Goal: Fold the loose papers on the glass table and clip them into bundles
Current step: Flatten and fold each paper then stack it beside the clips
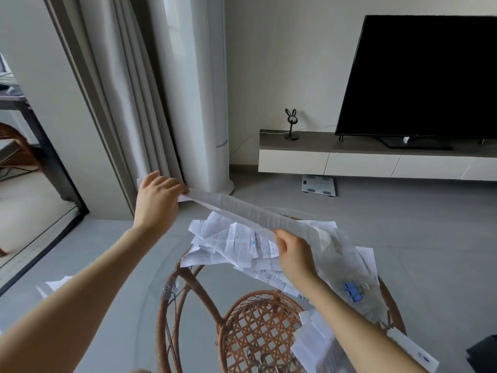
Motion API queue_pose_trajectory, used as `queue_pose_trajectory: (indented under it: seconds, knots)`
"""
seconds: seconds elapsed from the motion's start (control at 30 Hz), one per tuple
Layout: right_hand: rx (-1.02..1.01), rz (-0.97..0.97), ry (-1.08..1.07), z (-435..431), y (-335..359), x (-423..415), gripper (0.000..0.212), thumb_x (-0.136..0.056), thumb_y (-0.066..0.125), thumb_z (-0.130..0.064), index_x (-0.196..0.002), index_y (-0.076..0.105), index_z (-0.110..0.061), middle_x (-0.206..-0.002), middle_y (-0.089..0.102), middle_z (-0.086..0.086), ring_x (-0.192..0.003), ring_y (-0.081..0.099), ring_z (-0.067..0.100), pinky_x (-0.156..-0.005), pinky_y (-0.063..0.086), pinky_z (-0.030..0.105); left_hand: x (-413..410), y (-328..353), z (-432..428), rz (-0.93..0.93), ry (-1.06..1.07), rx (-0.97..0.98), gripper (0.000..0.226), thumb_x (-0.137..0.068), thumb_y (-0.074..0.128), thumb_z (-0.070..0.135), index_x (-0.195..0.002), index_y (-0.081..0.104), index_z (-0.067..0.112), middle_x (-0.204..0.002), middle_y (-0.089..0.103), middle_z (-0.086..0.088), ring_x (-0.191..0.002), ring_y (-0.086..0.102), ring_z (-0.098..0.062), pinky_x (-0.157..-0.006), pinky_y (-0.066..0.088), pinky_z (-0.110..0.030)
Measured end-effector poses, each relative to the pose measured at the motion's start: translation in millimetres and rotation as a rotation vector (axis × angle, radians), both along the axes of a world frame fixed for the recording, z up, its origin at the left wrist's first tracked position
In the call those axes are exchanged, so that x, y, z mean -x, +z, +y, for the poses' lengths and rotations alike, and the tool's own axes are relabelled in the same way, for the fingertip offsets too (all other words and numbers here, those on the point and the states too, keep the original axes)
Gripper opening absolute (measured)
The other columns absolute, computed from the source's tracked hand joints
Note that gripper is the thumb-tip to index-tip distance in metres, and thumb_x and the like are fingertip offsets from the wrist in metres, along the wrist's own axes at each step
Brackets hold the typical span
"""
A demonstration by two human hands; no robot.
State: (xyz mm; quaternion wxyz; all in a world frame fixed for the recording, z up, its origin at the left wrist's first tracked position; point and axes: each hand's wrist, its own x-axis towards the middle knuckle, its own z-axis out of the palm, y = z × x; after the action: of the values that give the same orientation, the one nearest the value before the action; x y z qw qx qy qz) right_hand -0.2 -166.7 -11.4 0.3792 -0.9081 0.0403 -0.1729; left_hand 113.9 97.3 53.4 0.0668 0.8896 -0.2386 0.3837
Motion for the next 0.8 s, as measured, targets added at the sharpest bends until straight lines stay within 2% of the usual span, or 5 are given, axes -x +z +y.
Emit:
queue_pose_trajectory:
  seconds: [0.1, 0.3, 0.43, 0.6, 0.8]
  knots:
    - [-0.124, -0.073, 0.024, 2, 5, 0, 0.039, -0.097, 0.047, -0.01, -0.062, 0.04, -0.025, -0.055, 0.036, -0.01, -0.052, 0.029, 0.005, -0.049, 0.026, 0.017, 2, 28, 20, 0.053, 0.151, 0.133, 0.027, -0.067, 0.05, 0.01, -0.077, 0.075, 0.011, -0.078, 0.072, -0.007, -0.075, 0.064, -0.032, -0.085, 0.032, -0.035]
    - [-0.242, -0.115, 0.115, 29, 34, 1, 0.035, -0.098, 0.046, -0.014, -0.064, 0.043, -0.02, -0.05, 0.039, -0.011, -0.051, 0.036, 0.004, -0.052, 0.028, 0.016, 35, 95, 47, 0.108, 0.267, 0.654, 0.012, -0.082, 0.068, 0.021, -0.092, 0.073, 0.018, -0.097, 0.067, -0.002, -0.096, 0.057, -0.026, -0.083, 0.038, -0.033]
    - [-0.376, -0.105, 0.14, 52, 51, 10, 0.041, -0.098, 0.045, -0.009, -0.061, 0.036, -0.023, -0.046, 0.04, -0.016, -0.051, 0.036, 0.003, -0.053, 0.03, 0.015, 54, 117, 55, 0.318, -0.012, 1.117, 0.013, -0.084, 0.07, 0.017, -0.076, 0.061, 0.024, -0.079, 0.06, 0.008, -0.076, 0.055, -0.011, -0.059, 0.041, -0.014]
    - [-0.492, 0.046, 0.226, 64, 71, 33, 0.028, -0.099, 0.044, -0.017, -0.071, 0.042, -0.01, -0.061, 0.034, -0.004, -0.059, 0.031, 0.007, -0.053, 0.025, 0.016, 78, 136, 56, 0.495, -0.252, 1.475, 0.013, -0.094, 0.057, 0.011, -0.091, 0.053, 0.023, -0.094, 0.058, 0.003, -0.088, 0.06, -0.01, -0.079, 0.051, -0.027]
    - [-0.708, 0.3, 0.3, 46, 95, 61, 0.021, -0.095, 0.053, -0.014, -0.092, 0.07, -0.001, -0.089, 0.07, 0.01, -0.083, 0.064, 0.021, -0.081, 0.047, 0.035, 87, 149, 68, 0.556, -0.25, 1.434, 0.006, -0.087, 0.069, 0.016, -0.089, 0.063, 0.013, -0.087, 0.066, -0.002, -0.08, 0.064, -0.014, -0.07, 0.054, -0.022]
